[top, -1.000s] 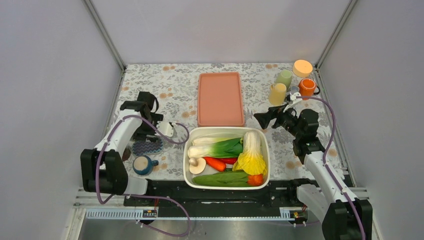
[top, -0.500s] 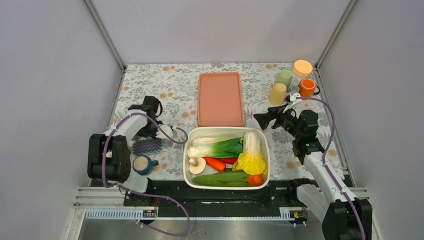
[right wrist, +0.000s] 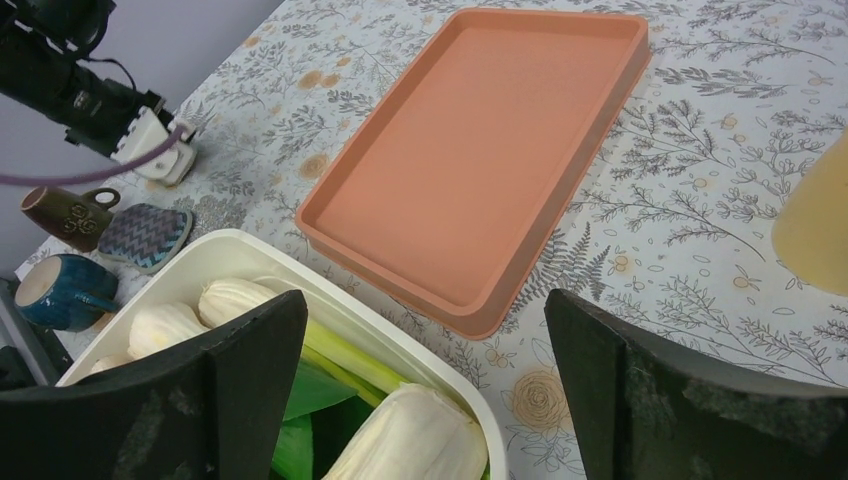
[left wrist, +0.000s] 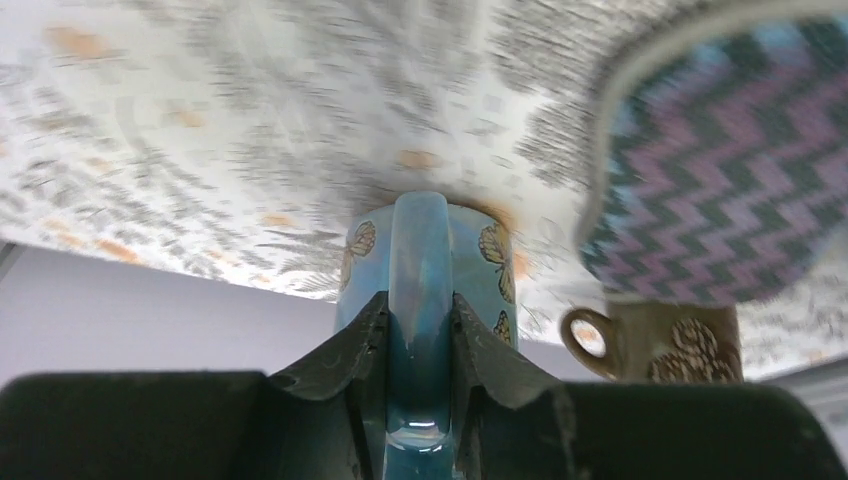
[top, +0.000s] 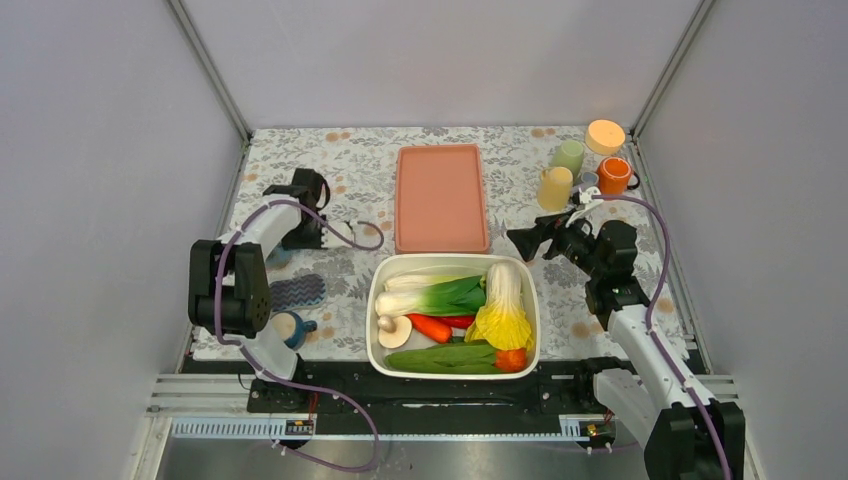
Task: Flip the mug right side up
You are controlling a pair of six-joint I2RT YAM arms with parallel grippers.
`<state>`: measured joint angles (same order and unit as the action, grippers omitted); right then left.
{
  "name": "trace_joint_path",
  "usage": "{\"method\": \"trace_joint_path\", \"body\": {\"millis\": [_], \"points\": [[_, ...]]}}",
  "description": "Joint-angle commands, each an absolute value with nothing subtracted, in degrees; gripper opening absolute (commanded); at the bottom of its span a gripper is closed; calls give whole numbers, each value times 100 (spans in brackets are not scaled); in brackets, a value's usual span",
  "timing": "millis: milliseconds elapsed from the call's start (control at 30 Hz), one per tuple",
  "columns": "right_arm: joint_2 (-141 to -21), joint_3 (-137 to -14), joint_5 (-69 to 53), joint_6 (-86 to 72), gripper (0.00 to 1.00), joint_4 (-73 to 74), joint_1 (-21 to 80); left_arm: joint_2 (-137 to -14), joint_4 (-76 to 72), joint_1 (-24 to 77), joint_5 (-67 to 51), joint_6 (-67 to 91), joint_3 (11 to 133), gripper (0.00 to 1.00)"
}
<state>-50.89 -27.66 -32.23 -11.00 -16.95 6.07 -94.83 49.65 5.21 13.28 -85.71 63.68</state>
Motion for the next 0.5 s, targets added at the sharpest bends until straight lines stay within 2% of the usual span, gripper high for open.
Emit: {"method": "trace_joint_path", "body": {"millis": [0, 167, 467], "points": [[-4990, -3117, -3260, -1203, 99, -1500, 698, -9592, 4470, 580, 672, -7133, 7456, 0], [-5300, -3850, -2924, -891, 99, -450, 1364, -9709, 4422, 571, -181, -5853, 8055, 0], [-6912, -4909, -2794, -1501, 98, -1187, 3031, -9824, 3674, 515, -938, -3414, 8368, 0]]}}
